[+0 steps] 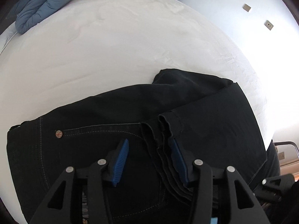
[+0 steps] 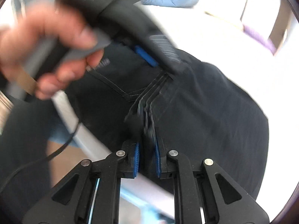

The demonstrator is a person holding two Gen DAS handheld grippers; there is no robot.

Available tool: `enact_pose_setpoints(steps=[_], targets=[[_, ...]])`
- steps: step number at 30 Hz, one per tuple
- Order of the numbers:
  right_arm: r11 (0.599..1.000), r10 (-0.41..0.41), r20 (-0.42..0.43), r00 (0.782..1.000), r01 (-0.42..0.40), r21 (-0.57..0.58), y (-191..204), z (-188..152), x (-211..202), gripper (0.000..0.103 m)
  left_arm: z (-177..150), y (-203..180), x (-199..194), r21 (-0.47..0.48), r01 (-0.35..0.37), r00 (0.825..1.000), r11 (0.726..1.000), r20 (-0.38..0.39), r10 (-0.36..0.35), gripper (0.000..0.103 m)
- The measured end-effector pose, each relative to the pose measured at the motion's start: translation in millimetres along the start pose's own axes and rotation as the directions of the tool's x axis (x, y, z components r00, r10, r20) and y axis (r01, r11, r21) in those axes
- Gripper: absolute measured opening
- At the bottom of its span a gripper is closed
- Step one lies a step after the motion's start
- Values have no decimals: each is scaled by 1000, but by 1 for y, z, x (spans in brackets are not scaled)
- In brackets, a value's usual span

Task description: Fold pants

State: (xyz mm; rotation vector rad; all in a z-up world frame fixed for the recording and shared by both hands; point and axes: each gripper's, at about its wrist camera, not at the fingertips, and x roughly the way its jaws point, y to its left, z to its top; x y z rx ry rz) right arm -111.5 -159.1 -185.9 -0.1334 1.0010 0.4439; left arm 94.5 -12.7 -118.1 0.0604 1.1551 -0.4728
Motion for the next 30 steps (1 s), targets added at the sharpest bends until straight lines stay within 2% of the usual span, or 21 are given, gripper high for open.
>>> enact_pose_setpoints(steps=[3,6,7,8,9,10,11,12,14,15,16,18,19,20,21,22,24,26,27,28,30], targets=[[959,193,21,981,-193,209,-75,-11,-17,13,-8,-12,-12,9,-55,998,998,38,55,51],[870,317,50,947,-311,383,-153,-18,-27,14,-15,-15,-20,8,-68,996,998,65,67,51],[872,335,53,941,-331,360,-155,-15,-38,17,-15,-12,-21,8,-65,996,998,66,65,51],[897,343,66,937,-347,274,-155,12,-51,20,-16,-10,-19,5,-61,996,998,60,60,51],[903,369,88,925,-379,203,-155,14,-62,32,-17,-11,-14,-1,-54,997,999,51,54,51],[880,432,115,895,-446,164,-155,13,-74,56,-18,-12,-9,-8,-47,998,999,40,47,51],[854,480,141,866,-498,152,-156,10,-82,71,-21,-9,-9,-14,-42,999,999,31,42,51],[840,496,176,850,-522,151,-157,18,-85,83,-22,-11,-4,-17,-38,999,999,20,39,51],[818,482,251,839,-534,215,-186,11,-85,83,-24,-15,4,-10,-38,999,999,2,38,51],[784,488,278,827,-556,276,-202,-2,-81,83,-24,-17,8,-2,-53,999,999,-6,53,51],[724,506,309,805,-591,354,-225,-4,-67,83,-24,-19,11,4,-65,998,998,-13,65,51],[637,497,320,807,-589,497,-266,-19,-40,83,-26,-22,14,6,-75,997,997,-16,75,51],[582,520,326,790,-607,541,-286,-33,-27,83,-26,-23,14,7,-79,997,997,-16,79,51],[546,538,332,775,-620,564,-290,-35,-20,82,-26,-23,14,7,-81,997,997,-16,81,51],[523,541,330,773,-617,588,-303,-42,-2,81,-26,-23,15,6,-82,996,997,-18,83,52],[502,551,321,770,-613,610,-303,-42,25,74,-27,-23,15,8,-86,996,996,-18,86,52],[477,555,338,761,-623,620,-310,-50,37,57,-27,-25,16,15,-93,995,996,-19,93,52],[416,575,393,718,-670,615,-319,-72,43,57,-26,-29,21,18,-99,995,995,-20,99,52],[406,583,398,708,-678,612,-317,-78,45,57,-26,-30,21,19,-101,995,995,-20,101,52],[415,595,382,707,-678,607,-311,-62,44,57,-26,-30,21,20,-102,995,995,-20,102,52],[454,620,338,708,-675,582,-307,-82,30,57,-27,-31,22,19,-101,995,995,-18,102,52]])
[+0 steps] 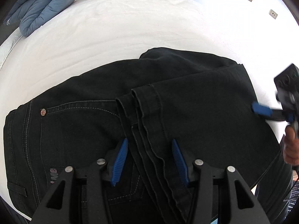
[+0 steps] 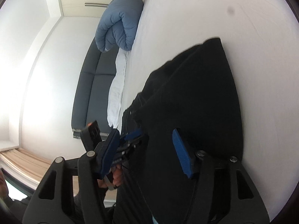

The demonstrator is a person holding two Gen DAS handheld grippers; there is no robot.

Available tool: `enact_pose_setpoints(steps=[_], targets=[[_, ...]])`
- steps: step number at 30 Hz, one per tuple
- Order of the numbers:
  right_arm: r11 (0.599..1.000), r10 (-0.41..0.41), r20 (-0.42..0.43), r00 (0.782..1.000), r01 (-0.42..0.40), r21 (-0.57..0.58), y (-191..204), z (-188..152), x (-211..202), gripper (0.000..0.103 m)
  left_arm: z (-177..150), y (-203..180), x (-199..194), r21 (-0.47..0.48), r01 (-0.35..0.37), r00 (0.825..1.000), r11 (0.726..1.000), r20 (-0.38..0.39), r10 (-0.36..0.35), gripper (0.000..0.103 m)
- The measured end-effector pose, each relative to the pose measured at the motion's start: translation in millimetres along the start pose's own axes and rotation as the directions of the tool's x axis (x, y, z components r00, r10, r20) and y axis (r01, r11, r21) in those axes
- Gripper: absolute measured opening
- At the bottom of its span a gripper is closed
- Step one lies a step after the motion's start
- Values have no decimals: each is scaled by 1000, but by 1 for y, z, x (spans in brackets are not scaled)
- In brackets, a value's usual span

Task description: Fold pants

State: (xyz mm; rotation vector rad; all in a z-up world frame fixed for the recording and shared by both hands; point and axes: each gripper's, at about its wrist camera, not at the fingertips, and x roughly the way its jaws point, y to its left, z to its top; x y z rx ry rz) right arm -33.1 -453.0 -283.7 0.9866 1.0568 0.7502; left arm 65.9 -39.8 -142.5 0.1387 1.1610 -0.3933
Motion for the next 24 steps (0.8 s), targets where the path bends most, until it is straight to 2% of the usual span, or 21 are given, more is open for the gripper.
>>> enact_pose_setpoints(steps=[3,6,8,10,13,17,19,20,21,22,24], targets=[[999,-32,-70,997,29,-44,39,-33,15,57,-2,-3,-1,-3,3,1000,1000,6,-3,52],[989,-132,-153,979,119,-87,50,-67,21,59,-5,-5,-1,-8,3,1000,1000,10,-3,52],[986,-147,-176,973,130,-107,54,-83,11,59,-7,-1,-3,-8,4,1000,1000,14,-4,52],[991,-104,-140,985,92,-93,60,-78,8,59,-9,1,-4,-10,7,1000,1000,17,-7,52],[992,-44,-58,997,37,-120,90,-63,-2,59,-10,3,-5,-13,6,1000,1000,21,-6,52],[992,-33,-44,999,27,-127,116,-23,29,59,-12,5,-9,-30,13,999,999,29,-12,52],[990,-79,-47,996,73,-118,110,-13,48,60,-16,11,-12,-58,30,999,998,45,-27,52],[988,-134,-61,989,128,-89,103,-11,54,63,-19,15,-15,-85,45,998,995,58,-40,52],[979,-204,-100,974,200,-48,85,-11,67,65,-22,20,-19,-118,63,996,991,71,-55,52],[973,-231,-118,966,228,-33,74,-16,65,65,-26,26,-24,-155,85,993,984,89,-72,53],[966,-246,-76,966,238,-104,83,-23,62,64,-38,41,-40,-245,135,984,960,148,-101,63]])
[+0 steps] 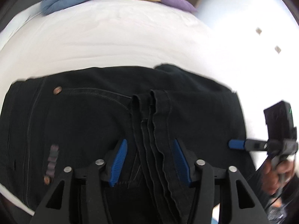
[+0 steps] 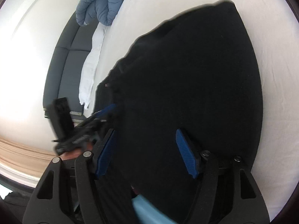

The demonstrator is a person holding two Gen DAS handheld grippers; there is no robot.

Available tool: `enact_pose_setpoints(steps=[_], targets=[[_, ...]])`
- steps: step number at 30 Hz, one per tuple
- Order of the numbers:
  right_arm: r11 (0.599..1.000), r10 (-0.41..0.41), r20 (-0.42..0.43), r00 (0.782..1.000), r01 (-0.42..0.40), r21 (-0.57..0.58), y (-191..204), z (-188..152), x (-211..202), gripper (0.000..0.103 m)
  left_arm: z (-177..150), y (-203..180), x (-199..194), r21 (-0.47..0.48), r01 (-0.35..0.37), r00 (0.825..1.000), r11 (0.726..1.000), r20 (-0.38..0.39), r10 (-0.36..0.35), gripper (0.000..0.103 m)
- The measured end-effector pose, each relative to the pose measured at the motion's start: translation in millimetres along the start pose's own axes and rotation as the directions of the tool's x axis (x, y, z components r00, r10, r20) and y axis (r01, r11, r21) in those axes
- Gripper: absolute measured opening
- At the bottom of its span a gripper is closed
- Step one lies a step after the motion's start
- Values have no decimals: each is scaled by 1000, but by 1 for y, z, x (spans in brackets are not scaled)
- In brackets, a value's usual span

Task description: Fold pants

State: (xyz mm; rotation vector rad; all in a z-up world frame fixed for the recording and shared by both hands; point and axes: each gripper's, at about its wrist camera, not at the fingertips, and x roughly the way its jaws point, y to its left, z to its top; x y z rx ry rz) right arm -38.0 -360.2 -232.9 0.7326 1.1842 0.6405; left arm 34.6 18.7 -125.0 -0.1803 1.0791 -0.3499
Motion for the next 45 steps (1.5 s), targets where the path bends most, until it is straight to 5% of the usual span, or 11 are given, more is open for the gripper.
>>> enact_pose_setpoints(steps=[4,7,10,16,21,29,36,38,43,45], targets=[[990,128,12,992,-129,56,12,-6,-12,65,-22,44,-58,-208,74,981,975,190,-34,77],[977,208,108,972,-212,28,30,-7,-25,78,-42,87,-99,-352,138,950,926,312,-22,80],[956,282,151,948,-290,40,42,-4,-23,79,-65,139,-129,-487,189,907,853,419,39,84],[946,309,106,945,-317,67,61,2,-6,79,-102,217,-130,-698,277,894,661,439,88,85],[947,312,63,948,-316,58,84,12,32,79,-106,236,-106,-739,349,892,576,450,38,85],[939,332,43,942,-335,77,90,8,42,79,-94,235,-76,-744,434,873,508,486,-35,82],[944,315,2,949,-314,98,93,17,63,79,-93,239,-63,-764,442,883,470,463,-76,24],[950,300,-36,953,-295,103,96,20,73,79,-94,239,-66,-762,451,878,464,472,-77,22],[970,226,-115,967,-213,116,99,31,103,79,-83,223,-85,-725,435,873,535,484,-55,19],[988,113,-159,981,-93,124,93,32,120,79,-76,213,-94,-701,429,869,570,492,-49,16]])
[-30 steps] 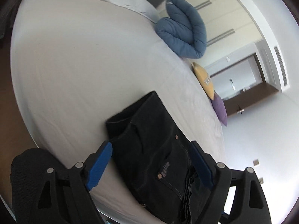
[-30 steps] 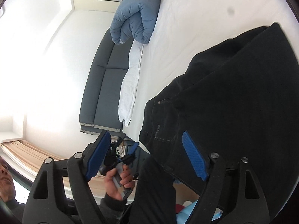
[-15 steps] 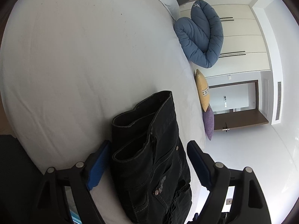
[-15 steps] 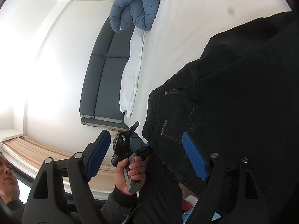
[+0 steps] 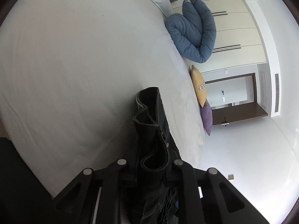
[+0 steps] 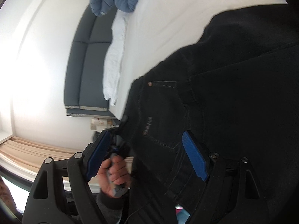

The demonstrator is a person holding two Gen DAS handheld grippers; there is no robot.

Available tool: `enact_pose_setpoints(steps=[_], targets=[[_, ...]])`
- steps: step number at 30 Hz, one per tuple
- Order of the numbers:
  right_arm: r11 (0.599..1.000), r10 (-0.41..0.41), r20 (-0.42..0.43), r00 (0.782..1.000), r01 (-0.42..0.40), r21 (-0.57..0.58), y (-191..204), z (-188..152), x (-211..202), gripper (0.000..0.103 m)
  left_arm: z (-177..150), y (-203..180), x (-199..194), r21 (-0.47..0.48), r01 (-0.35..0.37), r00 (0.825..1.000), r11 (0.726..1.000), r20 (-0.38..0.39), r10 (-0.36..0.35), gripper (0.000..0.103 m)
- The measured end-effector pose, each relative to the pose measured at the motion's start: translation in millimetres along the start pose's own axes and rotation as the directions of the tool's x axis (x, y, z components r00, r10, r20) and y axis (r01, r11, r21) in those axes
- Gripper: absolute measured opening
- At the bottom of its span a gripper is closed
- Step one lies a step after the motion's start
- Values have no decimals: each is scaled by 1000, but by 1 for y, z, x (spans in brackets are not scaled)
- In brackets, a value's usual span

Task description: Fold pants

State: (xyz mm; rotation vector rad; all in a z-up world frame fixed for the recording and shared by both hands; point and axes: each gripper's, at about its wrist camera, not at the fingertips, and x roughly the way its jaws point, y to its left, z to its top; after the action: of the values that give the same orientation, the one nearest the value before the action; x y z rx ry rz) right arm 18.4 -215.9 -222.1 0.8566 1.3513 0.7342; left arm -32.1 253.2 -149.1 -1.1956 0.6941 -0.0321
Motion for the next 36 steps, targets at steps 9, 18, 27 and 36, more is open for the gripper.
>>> enact_pose_setpoints(steps=[9,18,27,36], targets=[[990,-109,69,992,115,-79,3,-9,13,79,-21,-75,-7,241,32,999,970,9,-35,15],[998,57,218,974,-59,4,12,-4,-77,79,-108,-178,23,589,79,993,805,-122,-8,15],[999,39,223,974,-36,-17,5,-18,-131,79,-219,-212,78,780,118,955,614,-259,145,15],[996,-83,221,972,90,-21,-23,-13,-148,72,-288,-218,98,877,171,913,450,-313,263,15]])
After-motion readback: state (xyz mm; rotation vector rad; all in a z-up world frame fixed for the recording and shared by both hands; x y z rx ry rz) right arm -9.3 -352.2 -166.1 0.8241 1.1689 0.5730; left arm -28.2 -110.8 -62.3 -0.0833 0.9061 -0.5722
